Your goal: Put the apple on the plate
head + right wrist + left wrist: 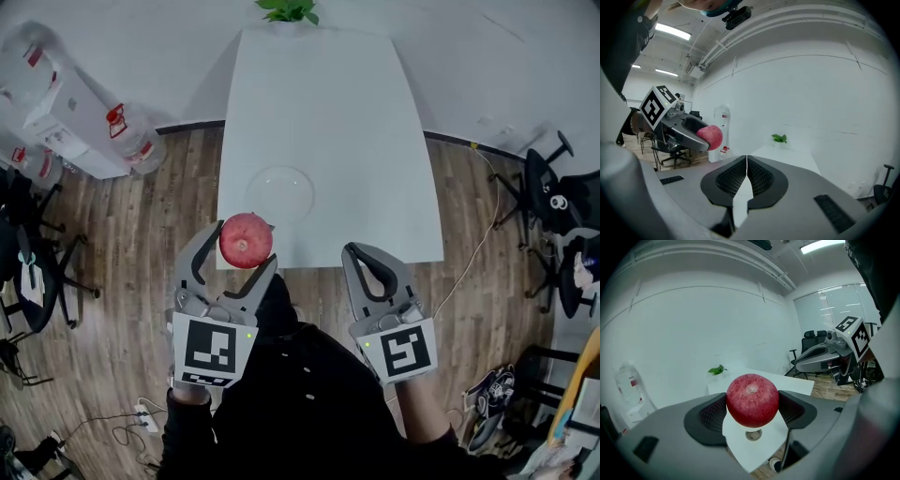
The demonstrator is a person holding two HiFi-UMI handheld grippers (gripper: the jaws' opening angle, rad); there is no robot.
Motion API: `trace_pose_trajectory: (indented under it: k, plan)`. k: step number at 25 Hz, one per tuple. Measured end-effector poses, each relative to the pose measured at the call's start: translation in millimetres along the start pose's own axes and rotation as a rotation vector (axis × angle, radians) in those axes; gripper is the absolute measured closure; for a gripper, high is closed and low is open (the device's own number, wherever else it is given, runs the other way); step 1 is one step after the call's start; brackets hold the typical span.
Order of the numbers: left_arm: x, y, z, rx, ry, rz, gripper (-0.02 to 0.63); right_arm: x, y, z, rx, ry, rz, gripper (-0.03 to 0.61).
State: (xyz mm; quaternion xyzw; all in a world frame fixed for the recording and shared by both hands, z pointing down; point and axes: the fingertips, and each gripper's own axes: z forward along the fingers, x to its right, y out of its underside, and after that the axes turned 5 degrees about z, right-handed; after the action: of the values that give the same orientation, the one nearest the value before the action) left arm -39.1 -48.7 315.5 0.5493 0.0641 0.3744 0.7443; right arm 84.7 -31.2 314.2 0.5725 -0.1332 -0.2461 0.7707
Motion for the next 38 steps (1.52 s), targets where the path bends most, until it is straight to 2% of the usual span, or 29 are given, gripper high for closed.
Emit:
trace_pose_trajectory:
  k: [6, 15, 28, 33, 38]
  plan:
    - [-13, 3, 35, 0.021, 0.038, 0.044, 0.256, 17, 6, 18, -0.029, 0.021, 0.02, 0.535]
    - [-26, 16, 79, 0.014, 0.081, 0.043, 0.256, 43, 17, 38, -0.067, 0.076, 0.042, 0.535]
    - [-20, 59, 140, -0.044, 0.137, 0.01, 0.256, 64, 34, 60, -0.125, 0.124, 0.085, 0.535]
    - [-14, 68, 165, -0.063, 0.178, 0.051, 0.256, 75, 41, 64, -0.15, 0.146, 0.102, 0.535]
    - [-9, 82, 187, -0.089, 0.216, 0.04, 0.256, 79, 47, 71, -0.17, 0.152, 0.115, 0.535]
